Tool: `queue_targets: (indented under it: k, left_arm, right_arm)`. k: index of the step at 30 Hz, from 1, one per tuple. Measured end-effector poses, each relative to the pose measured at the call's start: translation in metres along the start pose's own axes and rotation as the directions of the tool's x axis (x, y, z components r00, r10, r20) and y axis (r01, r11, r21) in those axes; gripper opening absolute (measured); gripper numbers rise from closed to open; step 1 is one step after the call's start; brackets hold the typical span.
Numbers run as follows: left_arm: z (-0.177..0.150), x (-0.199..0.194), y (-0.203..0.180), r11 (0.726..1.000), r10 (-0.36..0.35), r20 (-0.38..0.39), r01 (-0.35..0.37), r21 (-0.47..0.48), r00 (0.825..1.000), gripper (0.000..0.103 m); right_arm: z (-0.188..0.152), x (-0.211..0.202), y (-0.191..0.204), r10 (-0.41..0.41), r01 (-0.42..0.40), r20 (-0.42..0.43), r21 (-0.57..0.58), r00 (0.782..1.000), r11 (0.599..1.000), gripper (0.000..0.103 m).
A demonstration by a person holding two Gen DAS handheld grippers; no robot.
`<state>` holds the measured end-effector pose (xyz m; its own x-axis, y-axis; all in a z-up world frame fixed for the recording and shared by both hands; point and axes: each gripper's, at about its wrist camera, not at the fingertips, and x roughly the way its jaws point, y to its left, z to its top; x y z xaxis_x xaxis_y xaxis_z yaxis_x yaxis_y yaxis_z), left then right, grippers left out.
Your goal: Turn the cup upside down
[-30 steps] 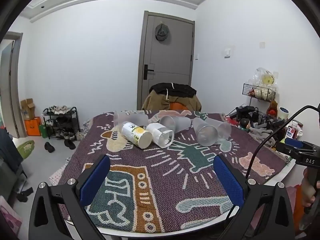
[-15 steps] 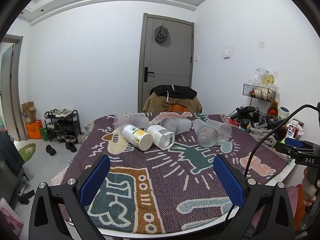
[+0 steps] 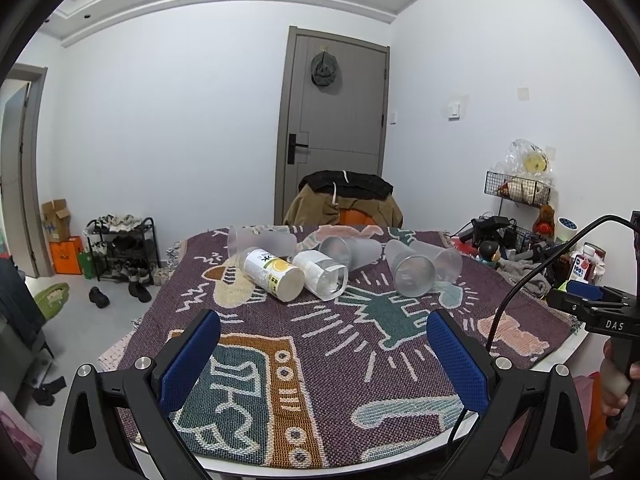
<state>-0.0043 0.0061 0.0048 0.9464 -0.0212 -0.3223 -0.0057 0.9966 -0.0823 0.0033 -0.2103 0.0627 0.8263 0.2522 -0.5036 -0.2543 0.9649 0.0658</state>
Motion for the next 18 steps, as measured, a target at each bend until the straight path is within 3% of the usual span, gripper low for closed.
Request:
queue_targets:
  k: [18]
  left_arm:
    - [0.0015,-0.0002,-0.0004,1.0,0.024,0.015,-0.024,0.0,1.0,0.103]
  right_arm:
    - [0.0006,-0.0007,-0.0027,0.003,-0.003,0.008,0.002,1.0,1.0,0.087]
